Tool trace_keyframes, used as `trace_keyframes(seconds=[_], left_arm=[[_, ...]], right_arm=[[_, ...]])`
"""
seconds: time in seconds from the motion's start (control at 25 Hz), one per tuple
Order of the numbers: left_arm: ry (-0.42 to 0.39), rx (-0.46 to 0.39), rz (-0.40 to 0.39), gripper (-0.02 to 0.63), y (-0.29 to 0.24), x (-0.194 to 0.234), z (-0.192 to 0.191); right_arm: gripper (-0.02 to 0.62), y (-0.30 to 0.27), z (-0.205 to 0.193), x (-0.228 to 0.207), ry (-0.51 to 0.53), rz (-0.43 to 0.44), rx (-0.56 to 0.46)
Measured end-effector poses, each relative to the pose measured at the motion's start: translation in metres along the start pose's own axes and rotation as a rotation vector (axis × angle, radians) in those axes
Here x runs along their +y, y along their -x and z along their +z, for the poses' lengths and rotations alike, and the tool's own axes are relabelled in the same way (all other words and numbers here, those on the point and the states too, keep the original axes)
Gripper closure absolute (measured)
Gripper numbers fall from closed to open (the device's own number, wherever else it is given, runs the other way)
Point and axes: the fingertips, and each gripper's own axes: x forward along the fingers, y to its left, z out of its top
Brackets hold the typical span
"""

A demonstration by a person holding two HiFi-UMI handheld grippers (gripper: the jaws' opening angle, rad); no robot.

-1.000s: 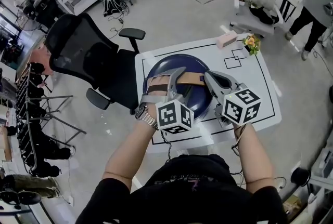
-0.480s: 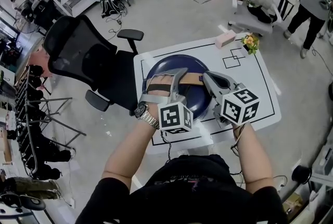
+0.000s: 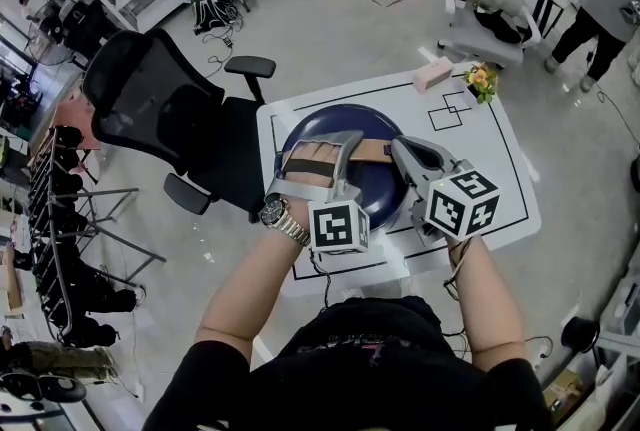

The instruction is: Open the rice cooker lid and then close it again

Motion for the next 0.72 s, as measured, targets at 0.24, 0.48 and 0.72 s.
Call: trace_keyframes(seconds=[0.24, 0.48, 0.72], left_arm=[[0.01, 0.0, -0.001, 0.445, 0.002, 0.001, -0.001], [0.032, -0.006, -0.003, 0.443, 0.0, 0.001, 0.0], [0.084, -0.022, 0.001, 0.442, 0.005, 0.008, -0.003]], right_arm=[[0.594, 0.0, 0.001, 0.002, 0.0, -0.007, 0.001], [0.594, 0.002, 0.001, 0.002, 0.008, -0.012, 0.007], [0.594, 0.017, 0.012, 0.009, 0.006, 0.002, -0.059]])
